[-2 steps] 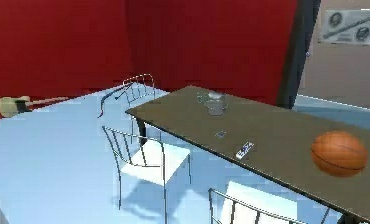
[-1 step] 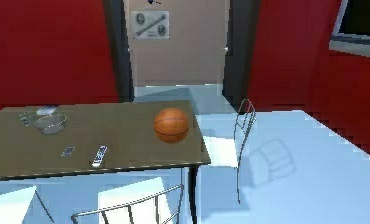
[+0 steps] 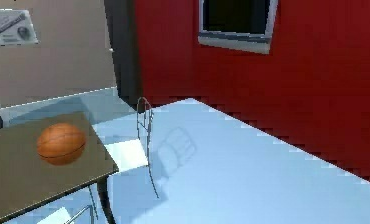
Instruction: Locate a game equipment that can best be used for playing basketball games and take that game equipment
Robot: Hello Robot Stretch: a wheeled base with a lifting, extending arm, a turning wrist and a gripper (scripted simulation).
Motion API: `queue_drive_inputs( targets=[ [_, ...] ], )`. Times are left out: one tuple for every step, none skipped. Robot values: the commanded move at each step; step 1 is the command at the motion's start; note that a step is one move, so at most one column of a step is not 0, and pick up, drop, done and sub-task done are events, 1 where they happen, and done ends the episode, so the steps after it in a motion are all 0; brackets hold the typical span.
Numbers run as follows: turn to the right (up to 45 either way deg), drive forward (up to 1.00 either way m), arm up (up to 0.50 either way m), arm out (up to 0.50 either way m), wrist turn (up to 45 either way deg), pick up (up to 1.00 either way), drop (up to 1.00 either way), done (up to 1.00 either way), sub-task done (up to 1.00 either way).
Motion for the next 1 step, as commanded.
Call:
queue_drive_inputs(
  targets=[
    [0.0, 1.0, 0.0, 0.0, 0.0, 0.0, 0.0, 0.0, 0.0]
  ],
)
